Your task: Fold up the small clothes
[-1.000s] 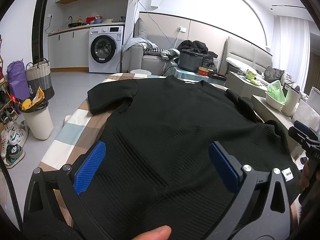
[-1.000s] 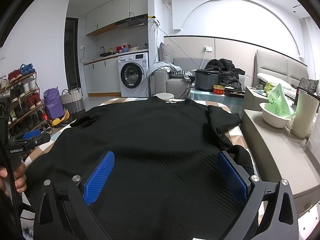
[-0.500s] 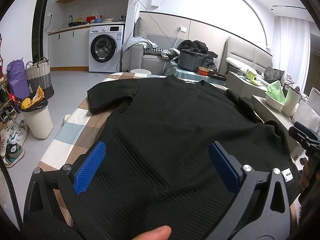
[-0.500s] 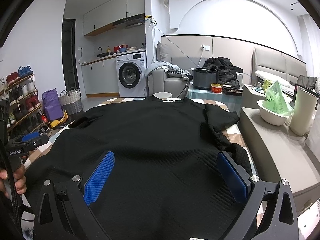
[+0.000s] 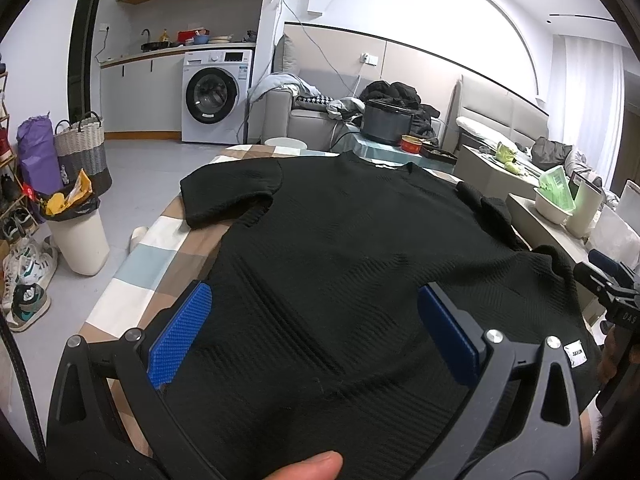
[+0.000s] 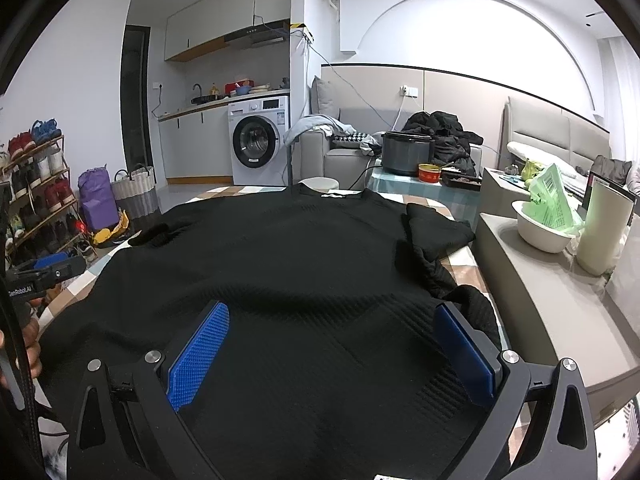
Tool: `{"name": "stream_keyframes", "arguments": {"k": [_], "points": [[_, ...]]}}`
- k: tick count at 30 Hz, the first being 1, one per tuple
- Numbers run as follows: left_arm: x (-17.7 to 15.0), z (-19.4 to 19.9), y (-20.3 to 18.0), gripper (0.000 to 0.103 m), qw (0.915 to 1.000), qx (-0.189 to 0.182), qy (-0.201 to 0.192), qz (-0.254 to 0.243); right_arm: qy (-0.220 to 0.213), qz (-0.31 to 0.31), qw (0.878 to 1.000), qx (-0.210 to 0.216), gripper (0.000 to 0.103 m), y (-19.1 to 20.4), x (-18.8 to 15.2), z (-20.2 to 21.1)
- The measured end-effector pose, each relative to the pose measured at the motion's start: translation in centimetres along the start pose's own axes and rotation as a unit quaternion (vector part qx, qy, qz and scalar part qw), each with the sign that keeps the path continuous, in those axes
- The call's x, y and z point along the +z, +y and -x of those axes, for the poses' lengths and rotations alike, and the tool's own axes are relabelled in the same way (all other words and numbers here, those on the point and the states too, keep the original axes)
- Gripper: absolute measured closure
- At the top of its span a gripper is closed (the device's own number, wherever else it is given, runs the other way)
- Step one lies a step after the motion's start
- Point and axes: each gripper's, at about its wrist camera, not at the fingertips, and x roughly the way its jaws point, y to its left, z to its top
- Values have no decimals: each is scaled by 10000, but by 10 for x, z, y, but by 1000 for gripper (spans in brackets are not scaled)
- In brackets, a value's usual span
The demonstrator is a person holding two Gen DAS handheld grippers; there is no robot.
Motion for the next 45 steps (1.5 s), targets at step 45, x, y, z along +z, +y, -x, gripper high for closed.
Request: {"name": "stream_keyframes", "arguments": {"k": [45], "points": [[109,-143,97,1,9916,454,754,946,923,-1469,9817,-788,16,-126,85,-132]]}}
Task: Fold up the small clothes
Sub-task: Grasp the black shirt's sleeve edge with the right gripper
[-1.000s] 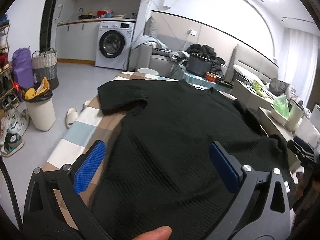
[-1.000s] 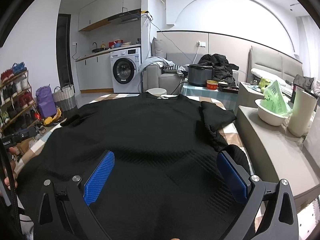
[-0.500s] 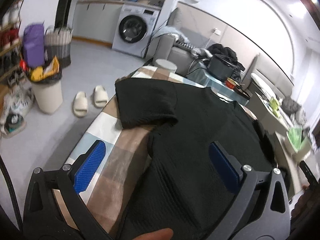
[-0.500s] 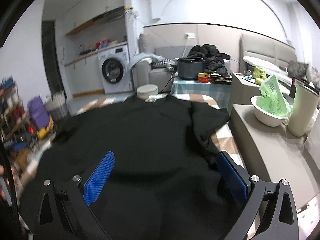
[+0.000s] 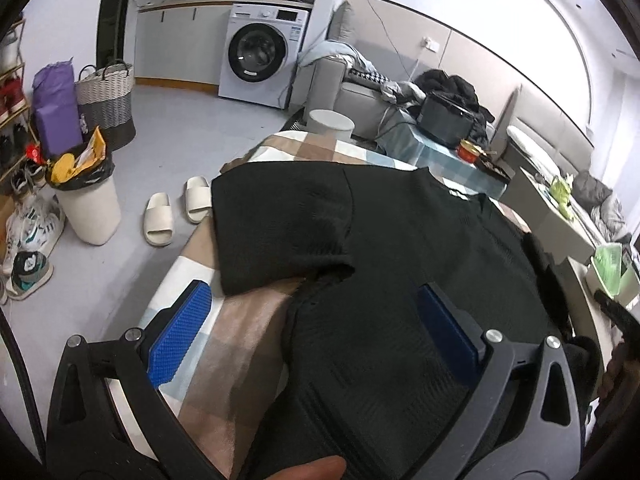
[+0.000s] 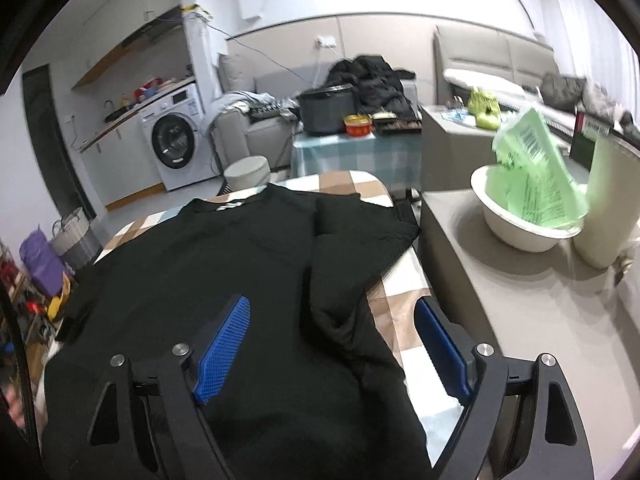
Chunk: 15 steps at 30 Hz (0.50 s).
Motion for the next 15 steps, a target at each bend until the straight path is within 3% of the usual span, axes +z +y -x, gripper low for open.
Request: {"name": "stream_keyframes", "arguments": {"k": [10,15], "points": [[3,-28,-18,1,9992,89,133,-366,729,420,9962,-232,16,20,10,-67],[4,-40,-20,1,9985,101,252,-472,809,700,9930,-505,16,26,13,-92]]}}
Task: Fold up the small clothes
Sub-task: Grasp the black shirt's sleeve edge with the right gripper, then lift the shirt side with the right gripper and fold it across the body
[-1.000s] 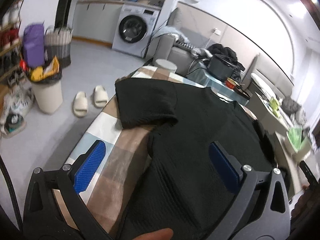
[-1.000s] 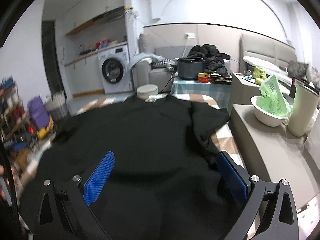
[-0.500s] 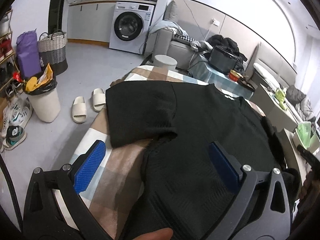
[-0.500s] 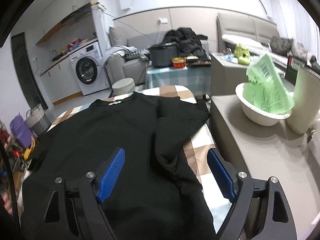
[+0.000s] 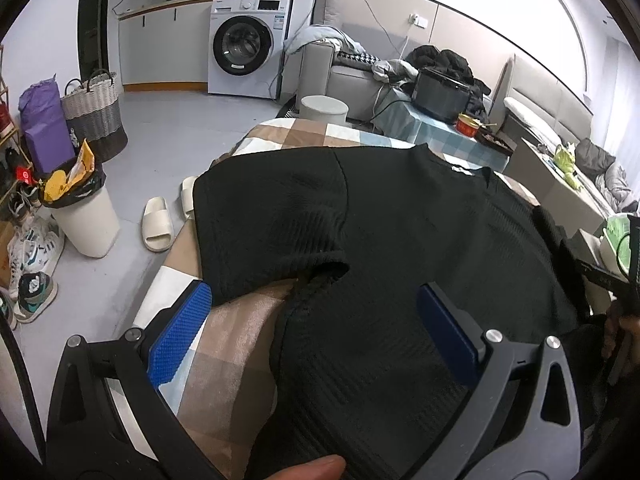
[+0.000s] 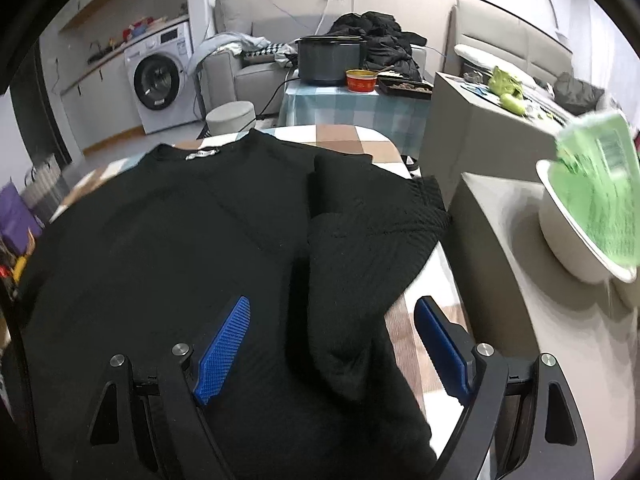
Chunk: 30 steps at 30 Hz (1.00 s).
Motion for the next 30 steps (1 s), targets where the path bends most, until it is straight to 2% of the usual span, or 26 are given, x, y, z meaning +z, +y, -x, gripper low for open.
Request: {"name": "stream_keyframes", "arguments": {"k": [4,6,8,10,11,12,13,15,19,22,24,26,27,28,29,30], "points": [[0,-6,1,1,10000,13,63,-33,123,70,9998,-145,22,1,8,-18],[0,-10,0,1,9999,31,91,-41,170,65,9996,-198,28,0,10,-24],[0,-14,-1,1,9999,19,104,-29,243,35,9992,-326,41,-4,12,-31],[-2,-18,-1,1,9999,31,118,-25,202,-151,9992,-312,61,-12,11,-32],[-3,-19,-1,1,9999,37,128,-32,162,-300,9992,-228,67,-18,11,-30],[-3,-21,-2,1,9999,48,144,-49,90,-511,9986,-91,81,-26,10,-26],[-4,-23,-3,1,9999,52,153,-61,-9,-752,9972,23,89,-34,9,-21],[-4,-27,-4,1,9998,63,181,-86,-246,-1172,9928,21,95,-50,7,-10],[-3,-30,-6,1,9998,53,167,-131,-692,-1868,9796,260,96,-74,3,10],[-2,-30,-6,1,9998,67,142,-140,-992,-2102,9708,593,97,-80,5,23],[-1,-29,-6,1,9998,44,145,-140,-1171,-2035,9687,811,97,-75,11,32],[-1,-29,-5,1,9998,42,127,-145,-1457,-1761,9618,1504,97,-62,21,44],[-1,-27,-5,1,9998,43,124,-141,-1468,-1421,9603,1900,97,-47,29,49],[-2,-26,-4,1,9998,42,126,-135,-1413,-937,9572,2345,96,-28,35,54],[-2,-26,-4,1,9998,36,117,-129,-1279,-562,9553,2607,96,-13,36,56],[-1,-26,-3,1,9999,31,106,-112,-965,-127,9547,2813,91,6,37,52]]}}
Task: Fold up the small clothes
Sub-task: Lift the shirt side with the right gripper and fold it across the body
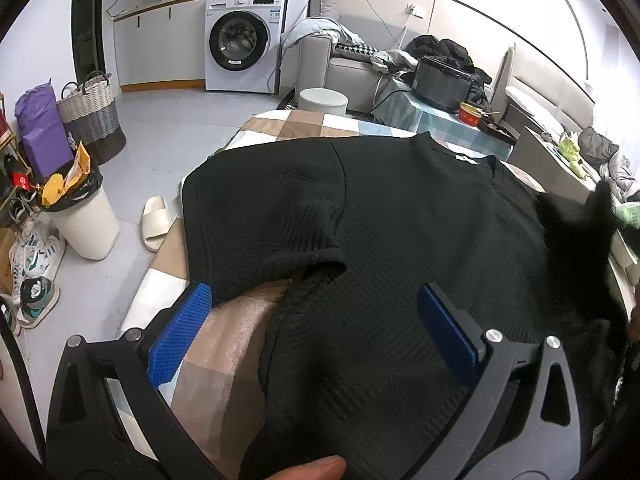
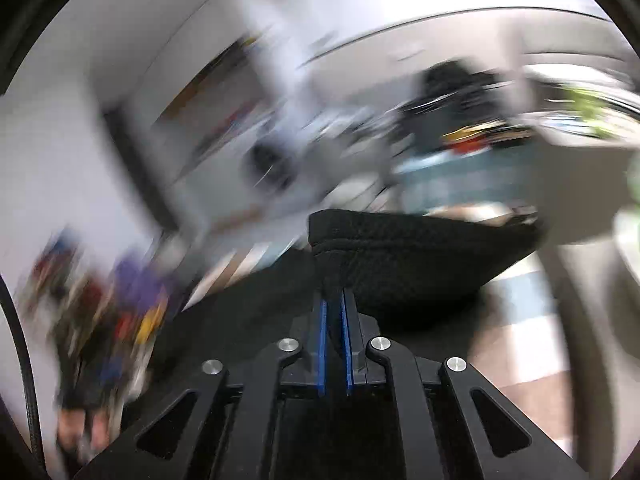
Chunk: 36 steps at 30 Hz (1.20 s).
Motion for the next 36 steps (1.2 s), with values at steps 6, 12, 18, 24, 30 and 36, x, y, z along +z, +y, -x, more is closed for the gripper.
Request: {"name": "stream_keyframes", "arguments": {"k": [6,12,18,24,30,36], "points": [[-1,2,1,1,10000,13,3,12,1300,771,9875,-456,44,29,-31,-46],[-2,5,4,1,10000,28,3,-6,1134,-28,9891,-943,44,2,-26,-46],[-4,7,3,1,10000,3,-7,-30,1096,-585,9786,-1642,44,-14,-16,-64],[-5,6,2,1,10000,-4,45,-4,1448,269,9823,-1157,44,26,-27,-83],[-6,3,1,1,9999,-26,118,-34,2086,1290,9628,-1133,51,54,-60,-110],[-6,6,0,1,9999,11,87,-82,1384,902,9743,-1534,98,33,-42,-85]]}}
